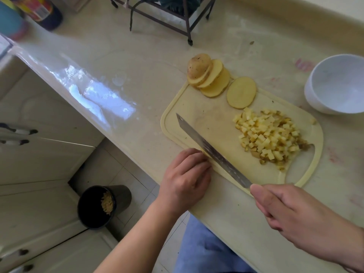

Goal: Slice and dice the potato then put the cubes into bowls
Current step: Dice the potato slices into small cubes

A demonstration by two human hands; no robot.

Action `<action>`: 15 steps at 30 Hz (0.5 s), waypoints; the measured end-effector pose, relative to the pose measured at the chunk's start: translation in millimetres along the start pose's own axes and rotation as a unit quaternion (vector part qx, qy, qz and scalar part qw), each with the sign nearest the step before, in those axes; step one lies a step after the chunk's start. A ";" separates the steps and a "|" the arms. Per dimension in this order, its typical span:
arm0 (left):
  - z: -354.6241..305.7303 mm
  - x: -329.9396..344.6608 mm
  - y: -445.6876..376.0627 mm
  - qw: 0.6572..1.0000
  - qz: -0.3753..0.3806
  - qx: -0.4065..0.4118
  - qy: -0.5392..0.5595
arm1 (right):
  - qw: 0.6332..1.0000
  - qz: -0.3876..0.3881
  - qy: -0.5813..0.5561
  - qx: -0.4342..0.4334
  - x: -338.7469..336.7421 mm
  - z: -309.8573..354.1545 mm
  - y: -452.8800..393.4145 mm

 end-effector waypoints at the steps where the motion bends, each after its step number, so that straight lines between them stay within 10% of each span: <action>1: 0.0 0.1 -0.2 1.000 0.003 0.001 0.001 | 1.000 -0.003 0.003 -0.003 0.7 -2.1 -0.4; 15: -40.5 -55.5 -14.5 0.992 -0.015 0.112 0.059 | 0.946 -0.126 0.285 -0.093 7.6 -21.3 -2.1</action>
Point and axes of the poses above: each hand's wrist, its own y-axis away from the middle knuckle, its own x-axis out of the palm, z = x × y, the point moved 1 cm from there along -y, towards the middle knuckle, and after that the axes turned 4 degrees about y, right-handed, at the moved point
